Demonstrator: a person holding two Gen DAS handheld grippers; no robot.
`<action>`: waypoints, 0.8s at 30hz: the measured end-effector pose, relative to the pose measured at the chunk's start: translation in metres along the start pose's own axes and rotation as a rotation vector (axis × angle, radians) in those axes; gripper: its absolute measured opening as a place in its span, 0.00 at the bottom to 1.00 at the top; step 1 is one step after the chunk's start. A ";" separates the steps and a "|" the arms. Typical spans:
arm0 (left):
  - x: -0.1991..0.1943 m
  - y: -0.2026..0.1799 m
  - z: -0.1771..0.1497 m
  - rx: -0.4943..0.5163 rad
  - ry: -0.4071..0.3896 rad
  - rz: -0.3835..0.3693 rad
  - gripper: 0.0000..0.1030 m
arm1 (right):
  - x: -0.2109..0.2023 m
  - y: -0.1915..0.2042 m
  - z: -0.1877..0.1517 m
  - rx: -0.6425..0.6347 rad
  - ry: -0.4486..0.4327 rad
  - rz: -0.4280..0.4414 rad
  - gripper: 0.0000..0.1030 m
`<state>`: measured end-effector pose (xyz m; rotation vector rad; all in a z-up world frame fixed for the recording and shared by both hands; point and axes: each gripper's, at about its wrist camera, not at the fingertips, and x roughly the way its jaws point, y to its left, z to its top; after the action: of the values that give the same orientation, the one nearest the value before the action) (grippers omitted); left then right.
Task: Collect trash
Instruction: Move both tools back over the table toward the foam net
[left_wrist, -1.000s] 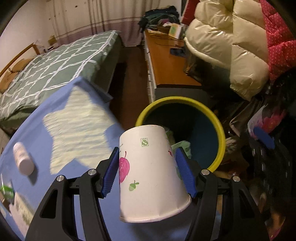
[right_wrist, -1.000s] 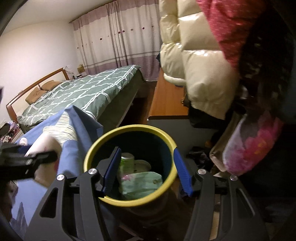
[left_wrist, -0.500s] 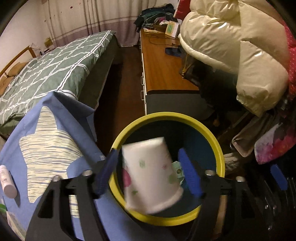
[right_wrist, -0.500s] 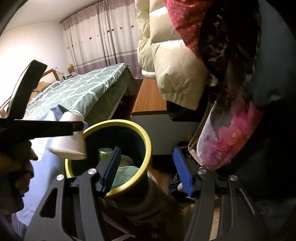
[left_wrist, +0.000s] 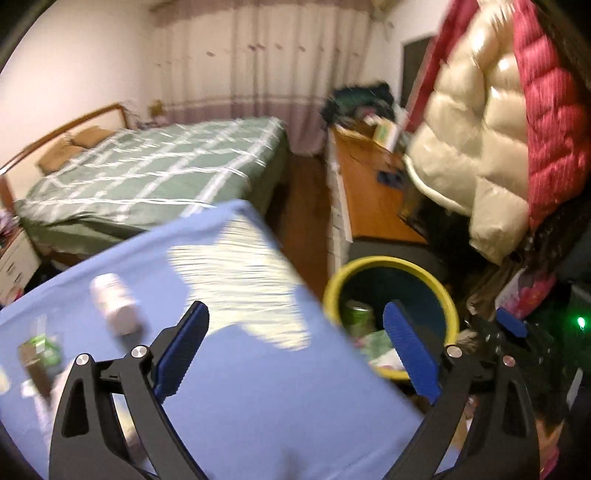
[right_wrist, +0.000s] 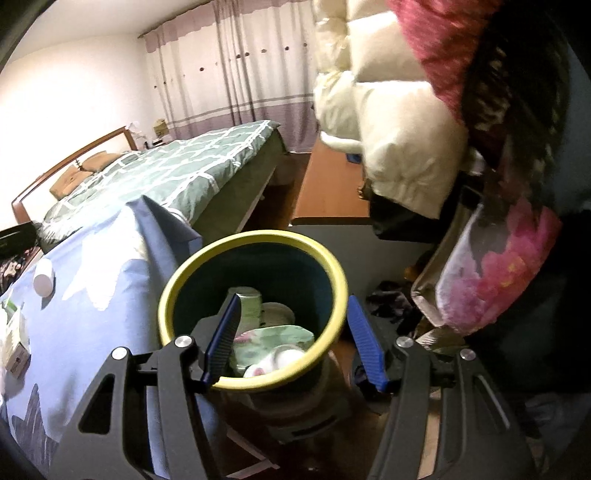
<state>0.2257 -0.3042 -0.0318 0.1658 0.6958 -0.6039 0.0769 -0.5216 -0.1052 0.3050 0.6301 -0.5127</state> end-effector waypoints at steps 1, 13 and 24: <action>-0.014 0.017 -0.007 -0.023 -0.023 0.020 0.94 | 0.000 0.004 0.001 -0.007 -0.002 0.003 0.56; -0.134 0.200 -0.097 -0.258 -0.166 0.285 0.95 | -0.005 0.108 0.013 -0.152 -0.011 0.128 0.56; -0.169 0.309 -0.197 -0.412 -0.191 0.464 0.95 | -0.001 0.242 0.009 -0.327 0.080 0.392 0.56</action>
<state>0.1914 0.0937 -0.0897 -0.1131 0.5574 -0.0245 0.2111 -0.3237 -0.0696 0.1328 0.6994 -0.0181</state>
